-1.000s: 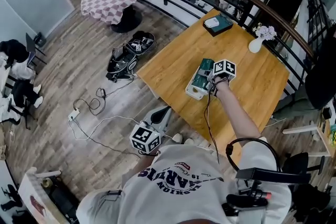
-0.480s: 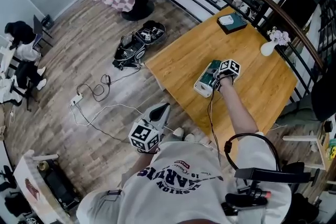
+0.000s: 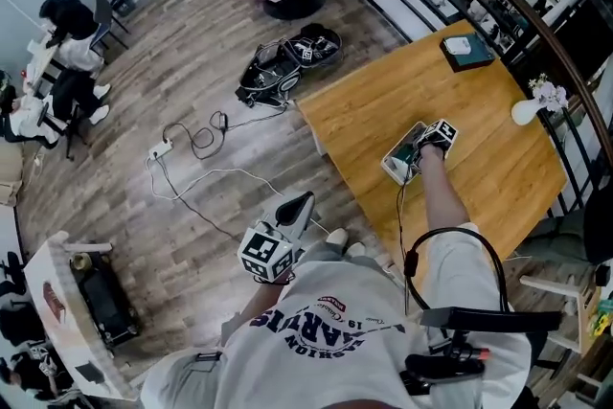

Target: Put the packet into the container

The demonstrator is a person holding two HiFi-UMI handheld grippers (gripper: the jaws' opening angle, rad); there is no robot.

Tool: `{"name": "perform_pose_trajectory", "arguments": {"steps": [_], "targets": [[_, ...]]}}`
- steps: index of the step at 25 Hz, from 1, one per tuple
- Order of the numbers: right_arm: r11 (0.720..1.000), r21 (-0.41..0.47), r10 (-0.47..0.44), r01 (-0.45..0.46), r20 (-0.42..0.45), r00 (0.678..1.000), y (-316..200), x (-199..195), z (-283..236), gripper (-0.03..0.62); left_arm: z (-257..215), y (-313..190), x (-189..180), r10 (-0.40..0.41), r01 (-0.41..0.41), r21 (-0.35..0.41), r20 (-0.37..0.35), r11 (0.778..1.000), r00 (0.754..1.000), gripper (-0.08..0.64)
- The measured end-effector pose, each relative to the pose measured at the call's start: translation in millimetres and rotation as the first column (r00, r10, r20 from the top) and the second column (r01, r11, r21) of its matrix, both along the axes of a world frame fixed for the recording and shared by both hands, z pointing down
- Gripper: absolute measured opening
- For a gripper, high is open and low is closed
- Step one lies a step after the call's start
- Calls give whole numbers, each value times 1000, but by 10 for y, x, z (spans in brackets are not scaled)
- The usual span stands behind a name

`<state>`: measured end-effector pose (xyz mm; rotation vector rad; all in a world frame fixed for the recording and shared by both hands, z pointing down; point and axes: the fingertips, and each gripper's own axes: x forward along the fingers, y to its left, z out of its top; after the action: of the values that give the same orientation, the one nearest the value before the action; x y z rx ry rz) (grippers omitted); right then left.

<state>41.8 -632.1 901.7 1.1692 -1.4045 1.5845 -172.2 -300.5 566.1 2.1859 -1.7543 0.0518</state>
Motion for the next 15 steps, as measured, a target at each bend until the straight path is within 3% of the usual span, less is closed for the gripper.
{"name": "perform_pose_trajectory", "arguments": {"steps": [5,10,15], "targets": [[995,-28,-93,91,-107,990,-71,-123,245,370,55,28,-181,-71,71,-18,3,997,998,0],[989,-103,-127,108,-207,970,38,-137,325,364,12,-5,-213,-101,102,-9,4,995,995,0],[991,-87,-121,102,-244,962,-13,-152,381,359,-74,-68,-3,-39,35,36,114,999,993,0]]}}
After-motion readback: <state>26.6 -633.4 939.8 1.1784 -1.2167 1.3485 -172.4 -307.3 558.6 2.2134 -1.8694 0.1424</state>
